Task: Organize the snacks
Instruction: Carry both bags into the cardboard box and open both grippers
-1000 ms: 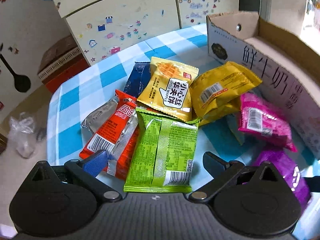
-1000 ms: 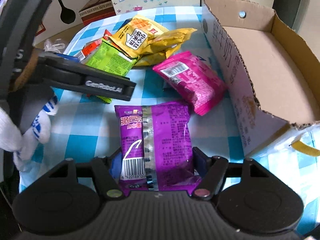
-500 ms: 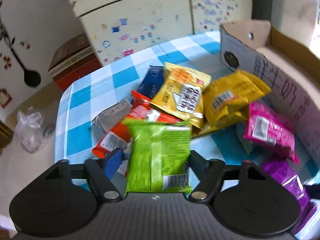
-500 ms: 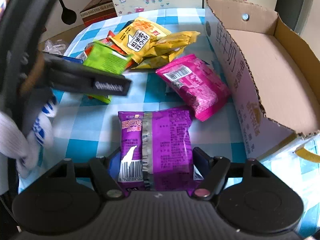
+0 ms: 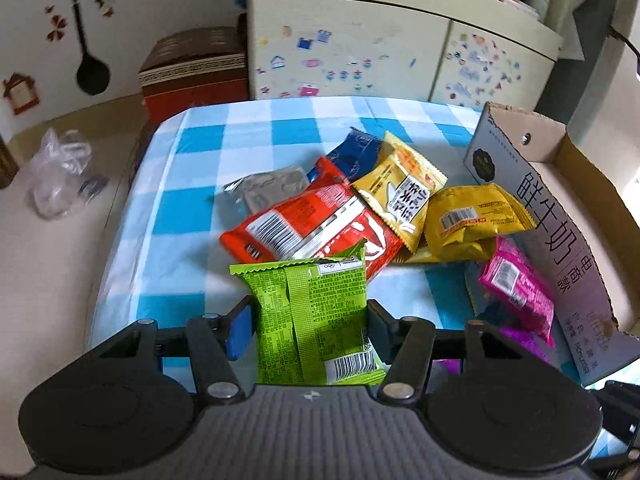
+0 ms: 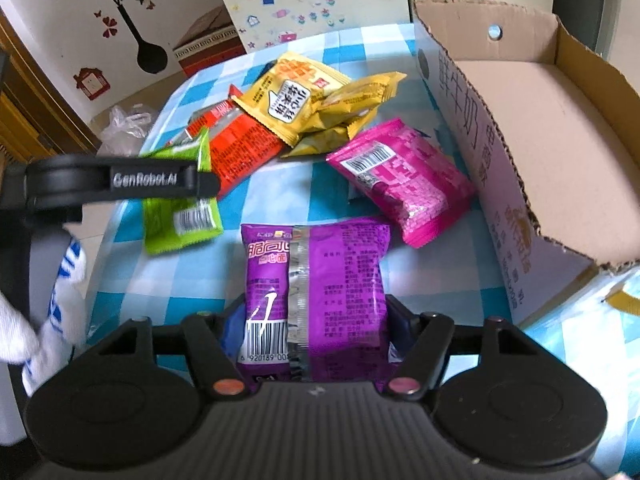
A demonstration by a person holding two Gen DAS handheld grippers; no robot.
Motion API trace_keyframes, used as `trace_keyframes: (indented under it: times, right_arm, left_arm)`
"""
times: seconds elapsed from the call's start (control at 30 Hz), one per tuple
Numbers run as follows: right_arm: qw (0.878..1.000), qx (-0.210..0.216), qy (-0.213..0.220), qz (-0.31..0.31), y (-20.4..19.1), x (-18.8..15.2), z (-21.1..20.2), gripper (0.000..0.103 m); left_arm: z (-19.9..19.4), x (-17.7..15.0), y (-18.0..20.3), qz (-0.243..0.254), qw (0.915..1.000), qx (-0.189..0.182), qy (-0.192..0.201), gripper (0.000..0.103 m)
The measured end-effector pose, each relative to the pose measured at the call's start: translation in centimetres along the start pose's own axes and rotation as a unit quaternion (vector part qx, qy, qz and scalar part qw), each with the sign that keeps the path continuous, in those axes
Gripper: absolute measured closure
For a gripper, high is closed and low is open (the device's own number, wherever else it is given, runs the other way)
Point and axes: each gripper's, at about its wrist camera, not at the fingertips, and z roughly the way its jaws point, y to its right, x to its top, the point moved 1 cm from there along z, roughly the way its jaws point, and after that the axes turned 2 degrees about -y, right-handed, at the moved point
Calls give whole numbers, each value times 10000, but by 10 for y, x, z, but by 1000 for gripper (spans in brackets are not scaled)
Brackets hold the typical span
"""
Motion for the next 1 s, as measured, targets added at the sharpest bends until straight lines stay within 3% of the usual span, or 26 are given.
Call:
trace_keyframes:
  times: [0.43, 1.0]
  right_arm:
    - [9994, 114, 285, -172, -6, 2, -16, 33]
    - [9967, 413, 673, -194, -5, 13, -47, 33]
  left_arm:
    - [-21, -27, -8, -460, 9989, 39, 76, 40]
    - [-53, -33, 1, -671, 9975, 99, 217, 40]
